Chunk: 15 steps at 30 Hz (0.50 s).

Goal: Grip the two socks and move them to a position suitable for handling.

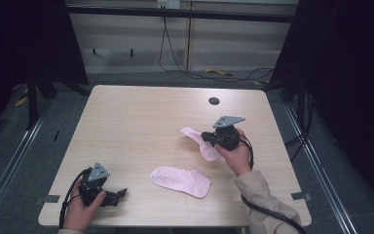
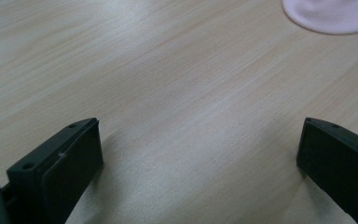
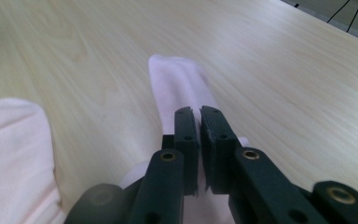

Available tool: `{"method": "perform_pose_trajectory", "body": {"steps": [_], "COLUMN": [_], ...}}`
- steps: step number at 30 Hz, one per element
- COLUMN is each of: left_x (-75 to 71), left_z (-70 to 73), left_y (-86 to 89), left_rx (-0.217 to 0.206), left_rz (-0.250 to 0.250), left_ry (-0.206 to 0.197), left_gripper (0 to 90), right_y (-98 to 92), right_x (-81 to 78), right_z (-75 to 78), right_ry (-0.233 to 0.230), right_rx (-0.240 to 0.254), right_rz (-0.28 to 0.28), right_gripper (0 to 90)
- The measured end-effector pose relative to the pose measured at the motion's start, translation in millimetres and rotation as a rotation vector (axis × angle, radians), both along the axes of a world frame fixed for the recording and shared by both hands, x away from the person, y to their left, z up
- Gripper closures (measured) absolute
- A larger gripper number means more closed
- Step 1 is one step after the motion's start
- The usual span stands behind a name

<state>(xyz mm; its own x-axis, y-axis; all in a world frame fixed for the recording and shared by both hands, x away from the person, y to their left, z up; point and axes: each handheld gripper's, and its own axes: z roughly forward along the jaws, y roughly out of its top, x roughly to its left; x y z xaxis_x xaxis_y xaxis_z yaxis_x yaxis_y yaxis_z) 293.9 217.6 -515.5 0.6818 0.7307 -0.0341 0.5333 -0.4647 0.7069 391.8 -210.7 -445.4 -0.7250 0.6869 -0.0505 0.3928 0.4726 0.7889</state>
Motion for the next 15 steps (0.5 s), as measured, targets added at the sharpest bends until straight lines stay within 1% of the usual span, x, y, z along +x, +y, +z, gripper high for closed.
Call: {"method": "perform_pose_trajectory", "body": {"steps": [1,2,3,4,6,8,9,11,12,14,15], "left_x": [0.0,-0.1,-0.1,-0.1,-0.1,-0.1,-0.2,-0.2,-0.2,-0.2,-0.2], "left_z": [0.0,0.0,-0.1,-0.1,0.0,-0.1,-0.1,-0.1,-0.1,-0.1,-0.1], "left_y": [0.0,-0.1,-0.2,-0.3,-0.3,-0.3,-0.4,-0.4,-0.4,-0.4,-0.4], "left_rx": [0.0,-0.002,-0.003,-0.003,-0.003,-0.003,-0.004,-0.003,-0.002,-0.003,-0.002], "left_rz": [0.0,0.001,0.002,0.002,0.003,0.003,0.004,0.003,0.004,0.004,0.004], "left_ry": [0.0,0.001,0.001,0.0,0.001,0.001,0.001,0.001,0.0,0.001,0.0], "left_gripper": [0.0,0.0,0.0,0.0,0.0,0.0,0.0,0.0,0.0,0.0,0.0], "right_y": [-0.6,-1.6,-2.6,-3.7,-5.7,-9.0,-11.2,-15.5,-17.9,-23.6,-26.7], "right_x": [-2.7,-5.2,-7.4,-10.7,-19.5,-29.0,-33.7,-43.7,-48.6,-57.7,-62.3], "right_z": [-1.6,-3.9,-6.5,-8.7,-12.7,-17.5,-20.2,-25.6,-28.5,-34.3,-36.6], "right_ry": [-0.006,-0.001,0.019,0.017,0.017,0.024,0.032,0.029,0.035,0.042,0.046], "right_rx": [-0.017,-0.006,0.03,0.043,0.043,0.041,0.05,0.033,0.028,0.033,0.037], "right_rz": [0.004,-0.002,-0.001,-0.002,-0.002,-0.012,-0.013,-0.019,-0.021,-0.035,-0.045], "right_gripper": [79.0,70.6,64.2,63.7,63.3,63.9,64.3,64.7,64.8,63.8,61.9]}}
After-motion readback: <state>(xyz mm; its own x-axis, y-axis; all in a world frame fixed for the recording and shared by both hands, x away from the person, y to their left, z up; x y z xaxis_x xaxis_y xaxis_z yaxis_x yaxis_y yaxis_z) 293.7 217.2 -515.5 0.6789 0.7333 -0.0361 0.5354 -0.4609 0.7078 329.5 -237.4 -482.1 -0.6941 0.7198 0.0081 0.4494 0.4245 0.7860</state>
